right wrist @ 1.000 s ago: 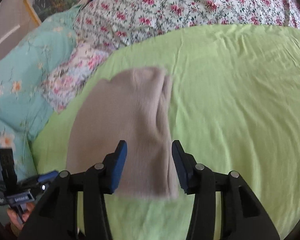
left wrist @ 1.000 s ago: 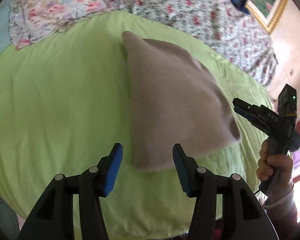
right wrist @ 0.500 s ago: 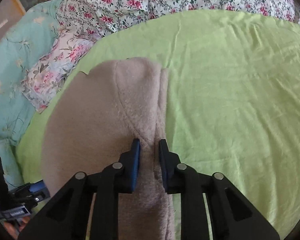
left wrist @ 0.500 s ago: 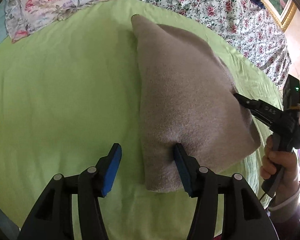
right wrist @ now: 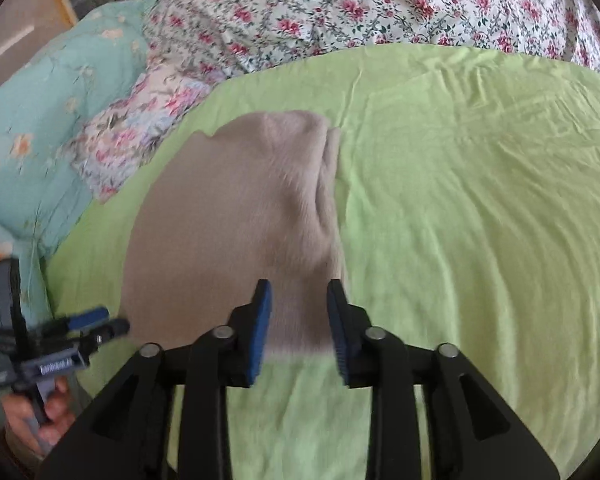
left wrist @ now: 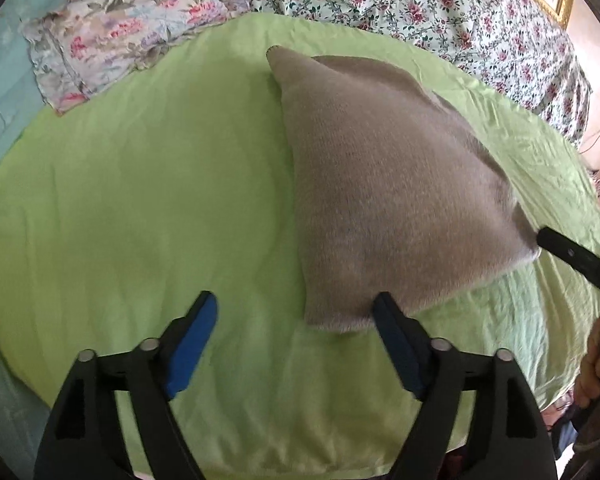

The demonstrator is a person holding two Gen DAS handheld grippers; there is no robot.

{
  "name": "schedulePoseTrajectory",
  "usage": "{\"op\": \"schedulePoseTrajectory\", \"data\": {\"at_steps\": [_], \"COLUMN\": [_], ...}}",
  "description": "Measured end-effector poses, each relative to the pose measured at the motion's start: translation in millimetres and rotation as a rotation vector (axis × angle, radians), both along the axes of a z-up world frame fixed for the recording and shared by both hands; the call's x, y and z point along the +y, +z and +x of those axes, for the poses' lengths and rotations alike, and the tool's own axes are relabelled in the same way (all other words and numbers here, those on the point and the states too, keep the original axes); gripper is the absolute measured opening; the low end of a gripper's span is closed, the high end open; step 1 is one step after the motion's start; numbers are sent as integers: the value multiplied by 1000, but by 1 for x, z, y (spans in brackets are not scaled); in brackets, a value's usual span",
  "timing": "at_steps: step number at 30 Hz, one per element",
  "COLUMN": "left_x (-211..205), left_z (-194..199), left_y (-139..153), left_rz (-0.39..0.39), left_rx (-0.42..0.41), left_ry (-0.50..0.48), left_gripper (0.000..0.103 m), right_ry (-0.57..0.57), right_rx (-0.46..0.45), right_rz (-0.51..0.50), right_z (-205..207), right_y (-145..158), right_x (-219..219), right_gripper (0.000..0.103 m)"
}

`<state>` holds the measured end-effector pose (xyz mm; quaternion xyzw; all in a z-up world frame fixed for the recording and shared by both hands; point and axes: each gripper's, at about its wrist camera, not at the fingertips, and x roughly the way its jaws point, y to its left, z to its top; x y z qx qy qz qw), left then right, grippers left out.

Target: Fold small clothes

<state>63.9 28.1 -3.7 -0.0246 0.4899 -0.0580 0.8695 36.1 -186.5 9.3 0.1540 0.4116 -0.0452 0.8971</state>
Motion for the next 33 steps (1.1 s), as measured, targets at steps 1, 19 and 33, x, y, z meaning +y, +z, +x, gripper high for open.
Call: {"op": "schedulePoseTrajectory", "data": {"at_steps": [1,19,33], "left_x": [0,-28,-19], "left_z": [-4,-58,-29], "left_y": [1,11,24], "left_rz": [11,208,215], "left_rx": [-3,-78,-89], "left_ry": [5,-60,-6], "left_gripper": [84,96,97], "right_ry": [6,123,150], "right_rx": [1,29,72], "right_rz": [-16,-94,-50], "right_z": [-8,-57,-32], "right_y": [-1,-5,-12], "right_x": [1,33,39], "right_gripper": [52,97,98]}}
